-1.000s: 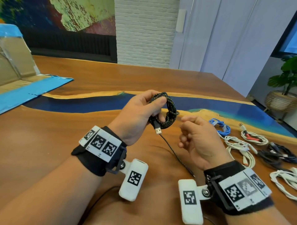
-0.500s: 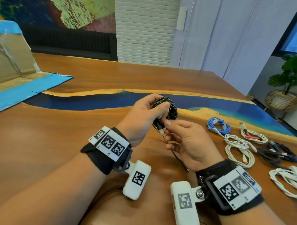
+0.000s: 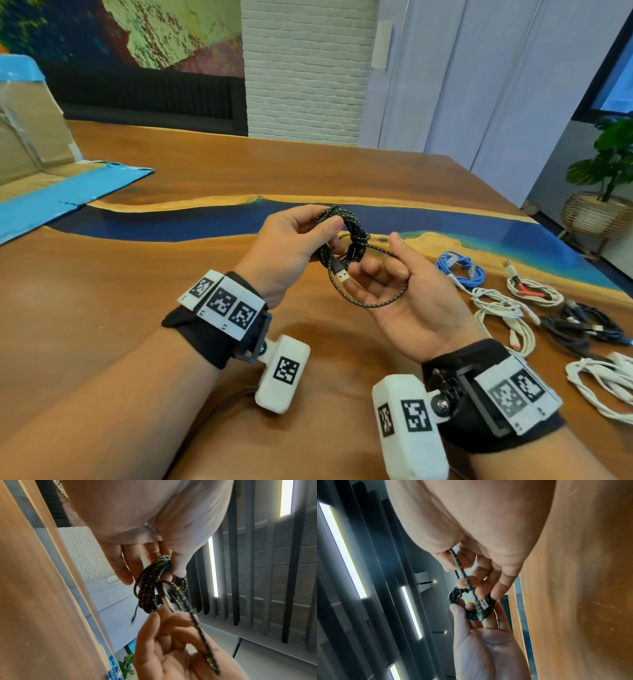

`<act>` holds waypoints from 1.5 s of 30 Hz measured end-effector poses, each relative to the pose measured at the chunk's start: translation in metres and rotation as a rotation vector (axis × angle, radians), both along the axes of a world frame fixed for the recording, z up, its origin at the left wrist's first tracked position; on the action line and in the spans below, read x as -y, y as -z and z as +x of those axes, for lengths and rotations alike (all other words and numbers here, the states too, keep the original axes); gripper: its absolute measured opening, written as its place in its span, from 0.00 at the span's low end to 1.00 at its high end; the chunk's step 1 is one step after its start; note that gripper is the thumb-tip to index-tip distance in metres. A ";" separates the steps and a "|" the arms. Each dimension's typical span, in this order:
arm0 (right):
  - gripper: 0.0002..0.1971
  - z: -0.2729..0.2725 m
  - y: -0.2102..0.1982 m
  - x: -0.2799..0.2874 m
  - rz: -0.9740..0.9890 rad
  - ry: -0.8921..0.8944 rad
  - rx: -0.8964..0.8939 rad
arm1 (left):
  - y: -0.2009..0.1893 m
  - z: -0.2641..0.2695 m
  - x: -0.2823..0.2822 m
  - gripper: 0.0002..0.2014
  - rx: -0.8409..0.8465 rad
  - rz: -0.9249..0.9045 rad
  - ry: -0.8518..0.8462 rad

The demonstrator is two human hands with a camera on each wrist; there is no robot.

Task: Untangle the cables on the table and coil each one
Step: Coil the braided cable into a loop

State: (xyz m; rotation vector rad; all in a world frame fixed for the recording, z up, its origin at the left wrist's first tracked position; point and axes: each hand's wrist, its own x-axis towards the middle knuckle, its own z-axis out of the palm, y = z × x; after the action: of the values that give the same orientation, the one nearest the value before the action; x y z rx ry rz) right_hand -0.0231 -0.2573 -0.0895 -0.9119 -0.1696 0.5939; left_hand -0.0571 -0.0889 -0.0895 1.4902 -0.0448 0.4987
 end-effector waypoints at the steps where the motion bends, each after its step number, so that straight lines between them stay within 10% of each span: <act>1: 0.26 0.000 -0.001 0.000 0.018 0.013 -0.012 | 0.000 0.000 -0.001 0.04 -0.014 -0.005 -0.014; 12: 0.13 0.011 -0.005 0.024 -0.484 0.025 0.509 | -0.005 0.003 -0.019 0.09 -0.081 -0.206 -0.156; 21: 0.05 0.008 0.005 0.009 -0.829 0.077 0.937 | -0.011 -0.008 0.010 0.11 -0.054 -0.400 0.197; 29: 0.10 0.006 0.011 -0.008 -0.339 0.310 0.623 | -0.008 -0.009 0.019 0.08 -0.038 -0.384 0.228; 38: 0.15 -0.009 0.010 -0.014 0.114 0.006 0.091 | -0.008 -0.008 0.009 0.10 0.007 -0.032 -0.047; 45: 0.18 -0.008 0.004 -0.012 0.089 0.111 0.109 | -0.004 -0.005 0.004 0.14 -0.006 0.087 -0.009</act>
State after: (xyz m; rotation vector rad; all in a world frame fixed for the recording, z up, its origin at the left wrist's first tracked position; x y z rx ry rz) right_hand -0.0307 -0.2455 -0.0930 -0.8620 -0.2400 0.4310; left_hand -0.0621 -0.0930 -0.0854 1.5773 -0.0557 0.5047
